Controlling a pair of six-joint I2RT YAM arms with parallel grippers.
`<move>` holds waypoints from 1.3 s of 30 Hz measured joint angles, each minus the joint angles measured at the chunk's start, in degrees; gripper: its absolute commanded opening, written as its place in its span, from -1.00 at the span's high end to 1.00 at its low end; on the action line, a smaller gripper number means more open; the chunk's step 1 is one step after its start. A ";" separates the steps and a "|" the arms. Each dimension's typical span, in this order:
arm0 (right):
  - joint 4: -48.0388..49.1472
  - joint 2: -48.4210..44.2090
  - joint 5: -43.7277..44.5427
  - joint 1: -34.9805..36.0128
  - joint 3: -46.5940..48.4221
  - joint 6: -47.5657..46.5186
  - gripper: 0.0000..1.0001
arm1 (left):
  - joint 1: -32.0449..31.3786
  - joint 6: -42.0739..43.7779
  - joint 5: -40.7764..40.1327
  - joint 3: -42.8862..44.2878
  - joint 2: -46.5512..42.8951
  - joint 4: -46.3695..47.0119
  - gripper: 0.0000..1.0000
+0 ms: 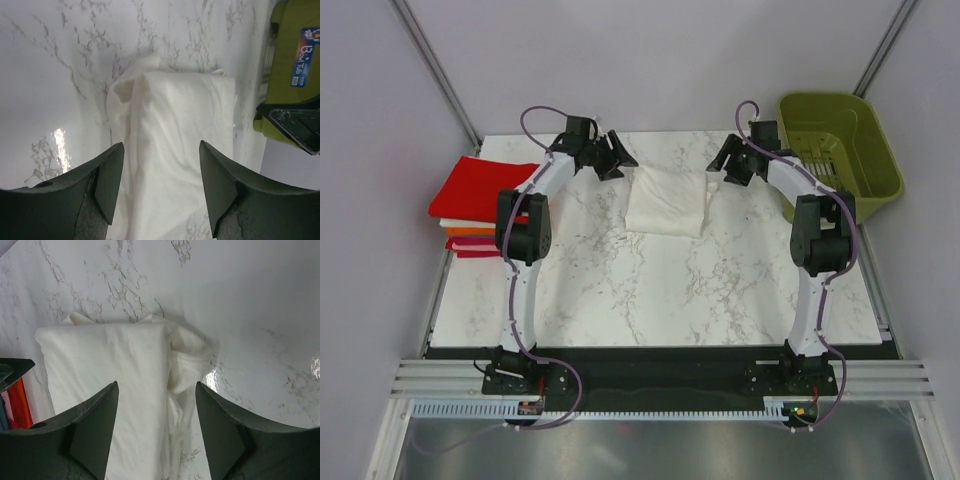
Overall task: Fold and stack the t-shirts
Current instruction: Fold the tshirt, then neatly place the folded tshirt to the corner
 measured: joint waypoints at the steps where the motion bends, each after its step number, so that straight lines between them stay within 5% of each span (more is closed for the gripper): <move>1: 0.20 -0.85 -0.04 0.00 -1.44 0.02 -0.44 | -0.02 0.46 -0.17 -1.97 -0.76 0.04 -0.39; 10: 3.13 -1.62 -2.21 0.11 -9.53 1.97 -0.49 | -0.81 2.29 -1.38 -12.87 -3.04 2.21 -0.50; 23: 11.93 3.98 -7.10 0.11 -8.33 5.62 -0.44 | -1.05 2.01 -2.14 -12.55 -2.16 7.78 -0.48; 26: 12.17 4.55 -6.84 0.11 -7.76 5.57 -0.33 | -1.09 1.55 -2.97 -11.89 -0.81 8.35 -0.40; 28: 12.44 5.33 -6.84 0.11 -6.97 5.57 -0.23 | -1.11 0.72 -3.21 -10.56 0.28 8.81 -0.16; 35: 13.25 7.54 -6.34 0.22 -4.79 5.53 0.05 | -1.25 -1.49 -5.01 -5.73 4.28 10.47 -0.03; 37: 13.64 8.39 -6.38 0.26 -4.00 5.55 0.22 | -1.31 -1.88 -4.98 -5.27 4.85 11.19 0.12; 39: 13.97 9.44 -6.40 0.37 -2.95 5.55 0.31 | -1.53 -2.32 -5.38 -5.11 5.31 11.85 0.49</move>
